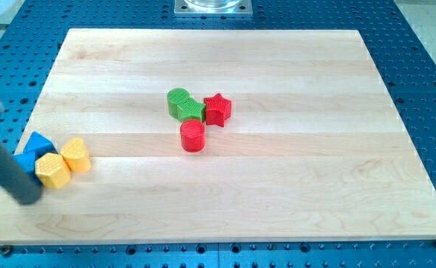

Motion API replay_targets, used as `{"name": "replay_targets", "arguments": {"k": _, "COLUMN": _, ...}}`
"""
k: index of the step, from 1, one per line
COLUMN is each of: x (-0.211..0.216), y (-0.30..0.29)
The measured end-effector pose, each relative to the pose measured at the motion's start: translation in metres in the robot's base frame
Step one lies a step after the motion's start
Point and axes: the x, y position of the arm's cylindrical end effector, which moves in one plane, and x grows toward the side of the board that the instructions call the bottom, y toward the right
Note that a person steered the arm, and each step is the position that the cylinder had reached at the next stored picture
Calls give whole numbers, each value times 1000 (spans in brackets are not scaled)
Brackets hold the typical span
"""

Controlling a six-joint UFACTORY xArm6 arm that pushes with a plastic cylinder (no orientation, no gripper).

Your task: Place the yellow blocks top left to the green circle

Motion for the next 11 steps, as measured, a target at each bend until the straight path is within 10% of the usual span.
{"name": "replay_targets", "arguments": {"k": 8, "x": -223, "y": 222}}
{"name": "replay_targets", "arguments": {"k": 11, "x": -185, "y": 236}}
